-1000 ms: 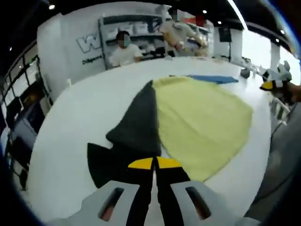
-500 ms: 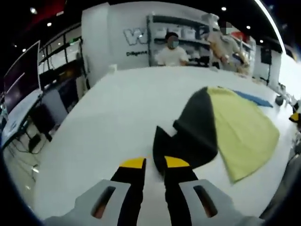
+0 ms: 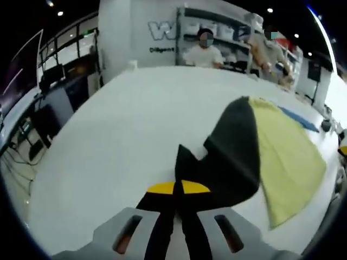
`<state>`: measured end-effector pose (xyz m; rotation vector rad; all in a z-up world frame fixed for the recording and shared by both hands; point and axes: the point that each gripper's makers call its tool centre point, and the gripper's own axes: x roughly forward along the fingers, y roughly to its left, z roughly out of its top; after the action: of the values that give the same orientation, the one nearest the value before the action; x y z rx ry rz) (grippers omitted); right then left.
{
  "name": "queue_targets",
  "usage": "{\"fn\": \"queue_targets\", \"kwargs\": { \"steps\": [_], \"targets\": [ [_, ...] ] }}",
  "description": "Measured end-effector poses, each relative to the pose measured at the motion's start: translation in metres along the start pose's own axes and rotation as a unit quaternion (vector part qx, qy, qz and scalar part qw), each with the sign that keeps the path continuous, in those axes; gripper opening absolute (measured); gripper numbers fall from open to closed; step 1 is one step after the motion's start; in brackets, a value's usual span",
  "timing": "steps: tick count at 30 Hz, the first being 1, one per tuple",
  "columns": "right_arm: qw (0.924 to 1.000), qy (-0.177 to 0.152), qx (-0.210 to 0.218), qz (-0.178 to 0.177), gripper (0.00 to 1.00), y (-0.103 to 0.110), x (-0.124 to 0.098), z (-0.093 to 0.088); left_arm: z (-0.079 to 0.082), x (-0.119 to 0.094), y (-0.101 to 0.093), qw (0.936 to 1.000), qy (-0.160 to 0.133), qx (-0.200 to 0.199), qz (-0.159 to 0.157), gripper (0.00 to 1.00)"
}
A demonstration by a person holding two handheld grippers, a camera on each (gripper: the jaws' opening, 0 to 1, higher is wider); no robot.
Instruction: Fold the garment on the visible template until the final outline fits inside the template.
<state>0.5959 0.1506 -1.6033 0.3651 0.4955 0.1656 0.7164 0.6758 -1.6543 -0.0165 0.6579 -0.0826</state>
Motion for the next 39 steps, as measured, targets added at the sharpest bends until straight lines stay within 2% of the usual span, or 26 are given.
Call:
{"fn": "queue_targets", "kwargs": {
  "steps": [2, 6, 8, 11, 12, 15, 18, 24, 29, 31, 33, 39],
  "targets": [
    [1.0, 0.002, 0.0, -0.001, 0.26, -0.001, 0.0, -0.001, 0.009, -0.008, 0.008, 0.9999, -0.008, -0.01, 0.006, 0.01],
    [1.0, 0.008, 0.001, 0.004, 0.26, 0.002, 0.001, -0.006, 0.018, -0.022, 0.035, 0.998, -0.032, -0.043, 0.034, 0.01],
    [0.9999, 0.012, -0.004, 0.007, 0.26, 0.003, 0.002, -0.008, 0.023, -0.026, 0.053, 0.9957, -0.046, -0.069, 0.043, 0.01],
    [0.9998, 0.014, -0.006, 0.011, 0.26, 0.004, 0.002, -0.008, 0.026, -0.038, 0.068, 0.9912, -0.057, -0.104, 0.059, 0.01],
    [0.9998, 0.015, -0.007, 0.012, 0.26, 0.005, 0.002, -0.009, 0.026, -0.035, 0.081, 0.9896, -0.06, -0.117, 0.06, 0.01],
    [0.9997, 0.017, -0.009, 0.013, 0.27, 0.005, 0.003, -0.009, 0.027, -0.038, 0.087, 0.9858, -0.066, -0.139, 0.067, 0.01],
    [0.9997, 0.017, -0.009, 0.013, 0.27, 0.005, 0.003, -0.009, 0.027, -0.03, 0.099, 0.984, -0.068, -0.149, 0.072, 0.01],
    [0.9997, 0.021, -0.011, 0.01, 0.27, 0.003, 0.0, -0.011, 0.041, -0.026, 0.103, 0.9815, -0.072, -0.162, 0.074, 0.01],
    [0.9996, 0.025, -0.013, 0.005, 0.27, 0.001, -0.002, -0.013, 0.068, -0.011, 0.118, 0.9833, -0.08, -0.148, 0.069, 0.01],
    [0.9996, 0.026, -0.013, 0.0, 0.27, -0.001, -0.003, -0.013, 0.092, -0.008, 0.119, 0.9858, -0.085, -0.13, 0.063, 0.01],
    [0.9995, 0.028, -0.013, -0.004, 0.27, -0.002, -0.004, -0.013, 0.108, -0.003, 0.125, 0.9865, -0.093, -0.119, 0.063, 0.01],
    [0.9992, 0.034, -0.013, -0.012, 0.27, -0.003, -0.003, -0.015, 0.149, 0.009, 0.144, 0.9882, -0.109, -0.088, 0.062, 0.01]
  ]
}}
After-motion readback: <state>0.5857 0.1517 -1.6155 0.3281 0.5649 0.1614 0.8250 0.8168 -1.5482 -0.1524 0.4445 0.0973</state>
